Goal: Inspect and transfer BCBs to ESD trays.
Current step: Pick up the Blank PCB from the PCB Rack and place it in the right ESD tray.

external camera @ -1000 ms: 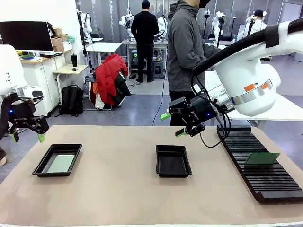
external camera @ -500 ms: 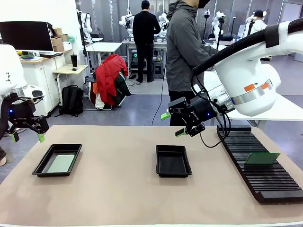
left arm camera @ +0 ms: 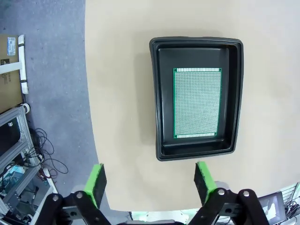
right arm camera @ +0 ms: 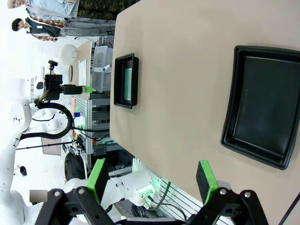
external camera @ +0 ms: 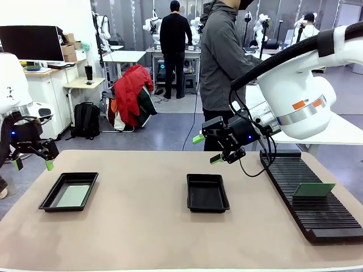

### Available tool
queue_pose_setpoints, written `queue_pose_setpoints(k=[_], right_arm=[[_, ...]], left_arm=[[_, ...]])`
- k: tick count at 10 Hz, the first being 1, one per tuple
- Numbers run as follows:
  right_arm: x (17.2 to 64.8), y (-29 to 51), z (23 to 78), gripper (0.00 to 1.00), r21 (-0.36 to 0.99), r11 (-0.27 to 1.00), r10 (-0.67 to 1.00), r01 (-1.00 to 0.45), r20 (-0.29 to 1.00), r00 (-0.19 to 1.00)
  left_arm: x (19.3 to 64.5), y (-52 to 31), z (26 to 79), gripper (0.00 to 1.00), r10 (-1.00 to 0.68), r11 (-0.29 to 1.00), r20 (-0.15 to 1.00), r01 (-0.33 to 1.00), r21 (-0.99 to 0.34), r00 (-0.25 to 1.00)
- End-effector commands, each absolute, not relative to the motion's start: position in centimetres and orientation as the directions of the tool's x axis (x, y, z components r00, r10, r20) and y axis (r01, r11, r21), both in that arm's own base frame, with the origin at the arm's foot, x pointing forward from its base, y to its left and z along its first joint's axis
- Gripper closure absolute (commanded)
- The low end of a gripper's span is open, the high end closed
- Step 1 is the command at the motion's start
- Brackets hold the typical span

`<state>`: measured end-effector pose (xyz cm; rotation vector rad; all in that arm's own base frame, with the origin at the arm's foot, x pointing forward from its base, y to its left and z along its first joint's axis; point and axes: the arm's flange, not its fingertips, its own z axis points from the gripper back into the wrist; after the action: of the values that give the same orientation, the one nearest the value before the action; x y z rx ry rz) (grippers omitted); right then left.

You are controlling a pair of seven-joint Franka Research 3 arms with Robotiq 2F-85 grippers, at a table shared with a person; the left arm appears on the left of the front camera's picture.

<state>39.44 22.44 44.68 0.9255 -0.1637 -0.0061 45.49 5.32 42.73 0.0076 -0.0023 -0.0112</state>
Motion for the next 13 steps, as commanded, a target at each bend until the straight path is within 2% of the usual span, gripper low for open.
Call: queue_pose_setpoints(k=[1,13], right_arm=[[39.43,22.49,44.86,0.0,0.792,0.608,-0.087,-0.053,0.133,0.987],[39.44,22.44,44.68,0.0,0.796,0.602,-0.076,-0.065,0.138,0.988]], left_arm=[[45.54,5.35,42.63,0.0,-0.01,1.0,0.002,0.01,0.007,1.0],[45.54,5.35,42.63,0.0,-0.01,1.0,0.002,0.01,0.007,1.0]])
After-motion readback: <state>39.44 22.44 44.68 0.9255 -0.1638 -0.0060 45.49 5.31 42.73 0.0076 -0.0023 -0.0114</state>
